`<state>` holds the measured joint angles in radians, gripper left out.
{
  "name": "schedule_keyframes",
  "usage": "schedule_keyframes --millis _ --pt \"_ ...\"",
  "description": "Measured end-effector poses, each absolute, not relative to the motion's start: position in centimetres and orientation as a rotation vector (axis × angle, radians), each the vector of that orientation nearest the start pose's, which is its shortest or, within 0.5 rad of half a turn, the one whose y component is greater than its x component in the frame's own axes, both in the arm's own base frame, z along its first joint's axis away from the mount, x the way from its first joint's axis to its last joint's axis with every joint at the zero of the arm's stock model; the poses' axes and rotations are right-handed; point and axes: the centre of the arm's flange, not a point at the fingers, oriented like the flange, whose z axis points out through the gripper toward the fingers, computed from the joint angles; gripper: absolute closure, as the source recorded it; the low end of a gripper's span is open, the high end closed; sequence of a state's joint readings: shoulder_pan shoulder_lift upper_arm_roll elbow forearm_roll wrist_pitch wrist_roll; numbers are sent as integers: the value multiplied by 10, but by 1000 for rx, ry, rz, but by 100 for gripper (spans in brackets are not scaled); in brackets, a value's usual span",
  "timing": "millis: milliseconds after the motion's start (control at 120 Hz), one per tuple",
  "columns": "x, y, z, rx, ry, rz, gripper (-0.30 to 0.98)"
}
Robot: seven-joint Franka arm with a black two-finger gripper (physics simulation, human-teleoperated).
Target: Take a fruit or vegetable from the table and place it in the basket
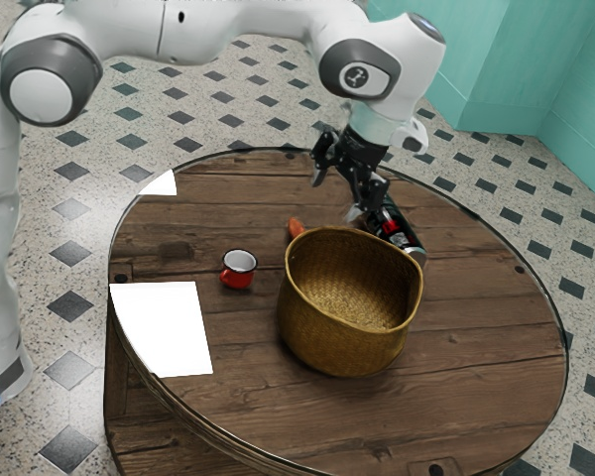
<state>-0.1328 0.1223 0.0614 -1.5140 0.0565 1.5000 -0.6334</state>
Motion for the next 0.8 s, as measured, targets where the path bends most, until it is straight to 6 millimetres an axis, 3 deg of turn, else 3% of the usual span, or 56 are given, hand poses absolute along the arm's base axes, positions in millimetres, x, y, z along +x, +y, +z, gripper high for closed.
schedule_keyframes --millis 125,192,433,633,800 --pt "570 24 558 -2774 -1311 184 0" --pt "571 43 543 -2693 -1490 184 0" --pt "591 27 518 -2558 -1748 121 0" --pt "586 68 489 -2424 -1972 151 0" --pt "584 71 468 -2373 -2067 200 0"
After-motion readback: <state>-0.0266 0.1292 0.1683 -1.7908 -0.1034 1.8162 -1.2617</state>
